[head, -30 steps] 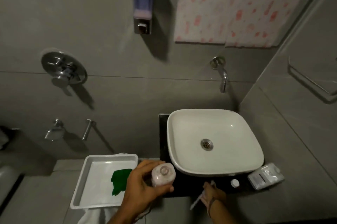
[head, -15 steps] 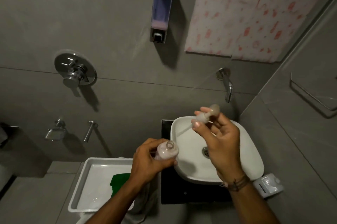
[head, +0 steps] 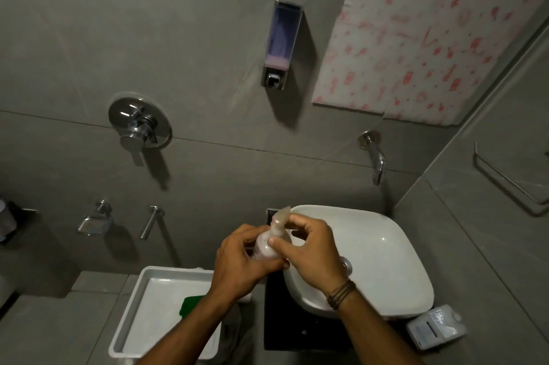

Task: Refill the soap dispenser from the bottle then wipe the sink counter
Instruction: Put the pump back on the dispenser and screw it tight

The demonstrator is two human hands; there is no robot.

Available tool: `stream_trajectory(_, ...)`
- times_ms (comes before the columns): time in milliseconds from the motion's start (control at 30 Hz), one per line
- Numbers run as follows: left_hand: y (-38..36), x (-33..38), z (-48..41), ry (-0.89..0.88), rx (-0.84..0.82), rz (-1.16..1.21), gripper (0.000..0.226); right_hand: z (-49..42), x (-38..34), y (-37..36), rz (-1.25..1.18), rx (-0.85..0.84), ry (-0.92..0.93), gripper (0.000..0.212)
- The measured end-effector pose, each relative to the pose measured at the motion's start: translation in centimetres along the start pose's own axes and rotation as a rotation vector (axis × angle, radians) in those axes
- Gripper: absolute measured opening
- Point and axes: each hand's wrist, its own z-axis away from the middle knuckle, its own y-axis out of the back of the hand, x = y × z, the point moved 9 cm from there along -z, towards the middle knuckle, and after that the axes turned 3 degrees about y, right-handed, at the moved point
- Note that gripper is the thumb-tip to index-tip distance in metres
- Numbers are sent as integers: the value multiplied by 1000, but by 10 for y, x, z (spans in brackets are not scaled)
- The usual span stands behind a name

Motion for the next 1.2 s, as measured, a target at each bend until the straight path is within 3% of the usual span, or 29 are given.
stream_trajectory(100, 8, 0, -4, -3, 6, -10, 58, 1, 9, -6, 35, 3, -12, 43)
stream_trajectory(233, 19, -2, -6, -8, 8, -21, 63, 0, 14, -13, -99, -55, 1, 69)
stream_trajectory(600, 26, -5, 3, 15, 10, -63, 67, 9, 21, -20, -120, 96, -2, 56)
stream_trajectory(767, 21, -6, 11, 24, -1, -65, 62, 22, 27, -18, -143, 214, -12, 69)
stream_trajectory(900, 15, -10, 17, 47, -18, -57, 60, 27, 35, -22, -164, 85, -35, 92)
stream_trajectory(967, 12, -10, 18, 43, -27, -48, 63, 30, 38, -24, -194, 7, -49, 90)
stream_trajectory(1067, 7, -11, 20, 56, -45, -27, 67, 34, 40, -13, -163, 86, -59, 78)
stream_trajectory(1200, -1, -11, 23, 73, -79, -35, 62, 38, 44, -4, -87, 127, -69, 91)
